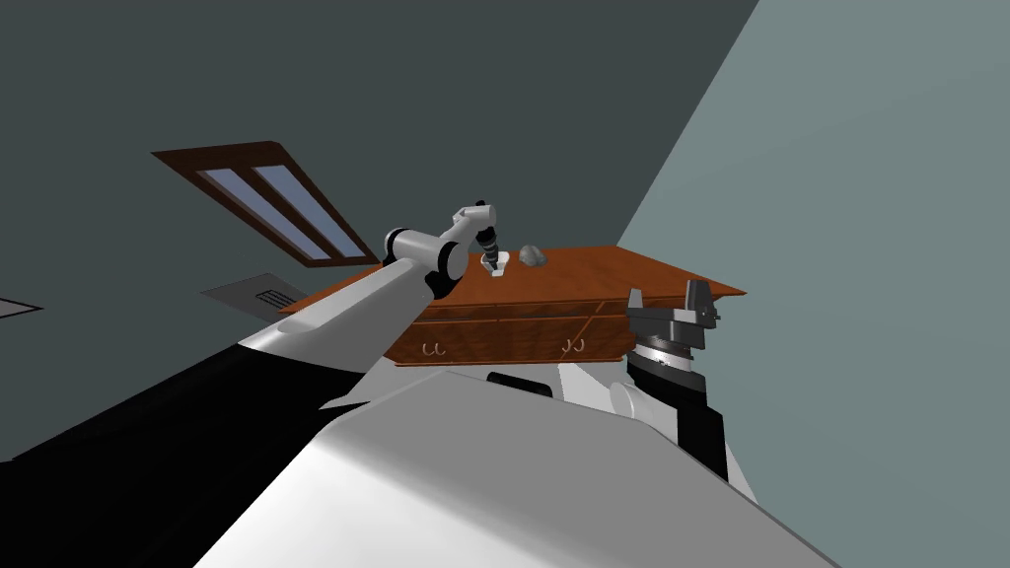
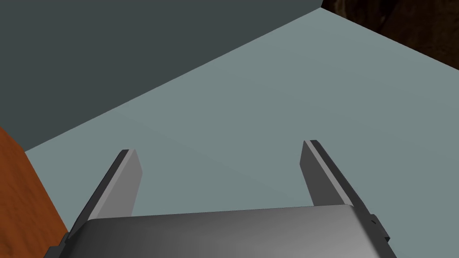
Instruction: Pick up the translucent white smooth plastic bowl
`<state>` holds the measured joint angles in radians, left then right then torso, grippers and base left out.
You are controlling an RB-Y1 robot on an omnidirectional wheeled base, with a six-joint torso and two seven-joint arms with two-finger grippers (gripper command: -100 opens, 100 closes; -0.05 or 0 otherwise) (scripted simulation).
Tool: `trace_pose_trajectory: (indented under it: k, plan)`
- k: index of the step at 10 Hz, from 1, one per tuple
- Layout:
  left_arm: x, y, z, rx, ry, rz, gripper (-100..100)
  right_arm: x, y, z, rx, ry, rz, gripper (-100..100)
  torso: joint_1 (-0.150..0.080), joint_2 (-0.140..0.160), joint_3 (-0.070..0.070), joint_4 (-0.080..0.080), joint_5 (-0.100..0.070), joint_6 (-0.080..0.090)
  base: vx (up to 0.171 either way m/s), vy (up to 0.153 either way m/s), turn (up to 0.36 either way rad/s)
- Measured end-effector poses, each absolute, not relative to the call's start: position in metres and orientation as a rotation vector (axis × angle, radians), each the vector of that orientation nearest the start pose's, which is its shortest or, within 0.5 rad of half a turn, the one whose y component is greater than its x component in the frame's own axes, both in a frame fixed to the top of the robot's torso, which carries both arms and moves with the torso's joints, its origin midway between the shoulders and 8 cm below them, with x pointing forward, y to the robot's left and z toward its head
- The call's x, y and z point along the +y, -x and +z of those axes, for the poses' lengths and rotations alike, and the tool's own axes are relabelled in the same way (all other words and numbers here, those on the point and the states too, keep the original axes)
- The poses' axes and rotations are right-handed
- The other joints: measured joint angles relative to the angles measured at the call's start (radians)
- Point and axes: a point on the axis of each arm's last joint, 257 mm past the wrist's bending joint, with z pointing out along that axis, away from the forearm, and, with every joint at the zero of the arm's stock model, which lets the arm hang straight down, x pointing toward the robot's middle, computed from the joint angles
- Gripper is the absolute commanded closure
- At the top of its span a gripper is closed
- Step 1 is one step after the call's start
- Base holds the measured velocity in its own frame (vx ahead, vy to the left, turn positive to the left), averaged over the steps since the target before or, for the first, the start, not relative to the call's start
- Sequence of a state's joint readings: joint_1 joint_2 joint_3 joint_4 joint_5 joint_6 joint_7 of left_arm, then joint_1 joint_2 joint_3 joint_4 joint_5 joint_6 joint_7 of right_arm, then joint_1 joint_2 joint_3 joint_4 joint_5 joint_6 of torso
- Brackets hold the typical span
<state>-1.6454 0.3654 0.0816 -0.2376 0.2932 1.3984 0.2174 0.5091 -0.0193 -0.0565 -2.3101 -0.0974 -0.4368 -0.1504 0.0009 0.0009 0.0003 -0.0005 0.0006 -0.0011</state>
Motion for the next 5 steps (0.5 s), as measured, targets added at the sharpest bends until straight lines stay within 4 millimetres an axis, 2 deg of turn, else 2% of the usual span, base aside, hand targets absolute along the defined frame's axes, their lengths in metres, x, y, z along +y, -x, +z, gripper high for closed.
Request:
trace_pose_trajectory:
  k: [1, 3, 4, 5]
  plan:
    - [0.1877, -0.6453, -0.057, 1.843, 2.121, -0.565, -100, -0.3083, -0.3425, 0.0246, 0.546, -0.785, 1.436, 0, 0.0, -0.002, -0.001, -0.001, 0.0, 0.0, 0.031, -0.007, -0.009]
    - [0.1863, -0.6485, -0.0562, 1.84, 2.111, -0.576, -100, -0.3083, -0.3424, 0.0246, 0.546, -0.785, 1.436, 0, -0.001, -0.002, -0.001, -0.001, 0.0, 0.0, 0.008, -0.005, 0.0]
    - [0.1865, -0.6488, -0.0568, 1.84, 2.111, -0.576, 100, -0.3083, -0.3424, 0.0246, 0.546, -0.785, 1.436, 0, 0.0, -0.001, -0.001, 0.0, 0.0, 0.0, 0.0, 0.0, 0.0]
    - [0.1865, -0.6488, -0.0568, 1.84, 2.111, -0.576, 100, -0.3083, -0.3424, 0.0246, 0.546, -0.785, 1.436, 0, 0.0, -0.001, 0.0, 0.0, 0.0, 0.0, 0.0, 0.0, 0.0]
